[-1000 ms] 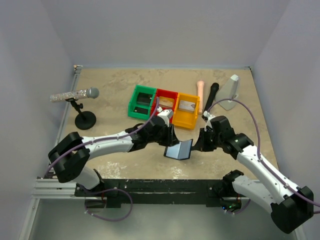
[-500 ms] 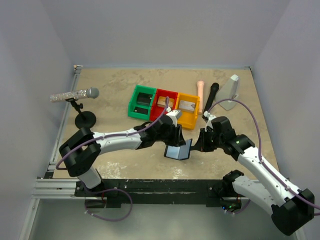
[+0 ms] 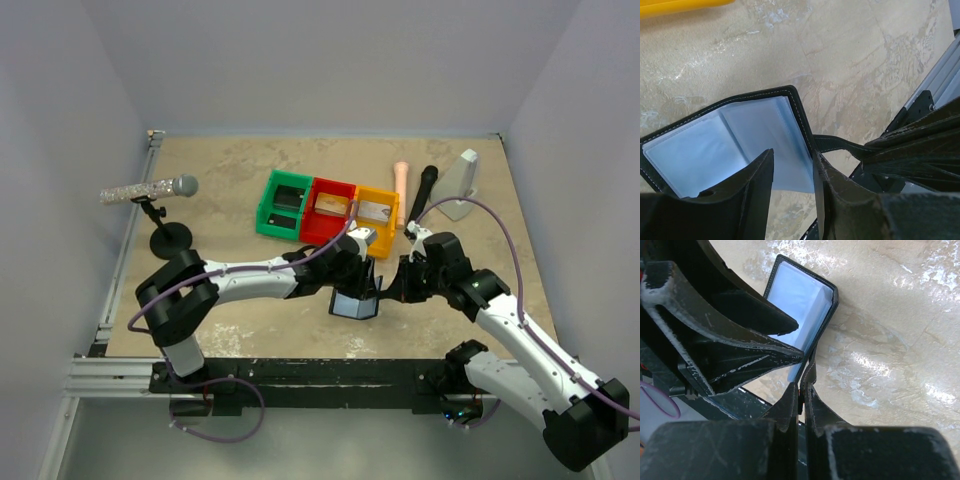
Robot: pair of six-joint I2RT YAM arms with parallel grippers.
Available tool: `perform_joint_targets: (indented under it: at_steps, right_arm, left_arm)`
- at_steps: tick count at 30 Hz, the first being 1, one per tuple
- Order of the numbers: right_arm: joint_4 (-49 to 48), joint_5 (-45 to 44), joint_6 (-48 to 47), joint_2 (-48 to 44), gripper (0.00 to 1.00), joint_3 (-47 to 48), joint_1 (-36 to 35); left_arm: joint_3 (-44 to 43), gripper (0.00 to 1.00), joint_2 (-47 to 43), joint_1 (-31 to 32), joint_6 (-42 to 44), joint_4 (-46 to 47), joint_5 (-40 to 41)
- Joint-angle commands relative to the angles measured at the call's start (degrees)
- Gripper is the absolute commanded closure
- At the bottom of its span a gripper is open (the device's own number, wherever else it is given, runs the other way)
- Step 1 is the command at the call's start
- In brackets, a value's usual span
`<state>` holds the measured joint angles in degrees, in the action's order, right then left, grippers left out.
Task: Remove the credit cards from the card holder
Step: Remove the credit card from the card holder.
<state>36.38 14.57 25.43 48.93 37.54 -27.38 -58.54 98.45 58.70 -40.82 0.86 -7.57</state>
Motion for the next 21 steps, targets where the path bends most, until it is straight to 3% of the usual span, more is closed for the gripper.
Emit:
perform_joint_targets:
  at_steps: [1, 21]
  right_arm:
    - [-2.0, 1.4, -0.2, -0.9, 1.00, 1.7, -0.3]
    - [-1.8, 1.5, -0.4, -0.5, 1.00, 1.7, -0.2]
  left_arm:
    - [-2.7, 0.58, 0.9, 0.5, 1.8, -0.8, 0.9]
    - [-1.5, 0.62, -2.1, 0.3, 1.3, -6.3, 8.8]
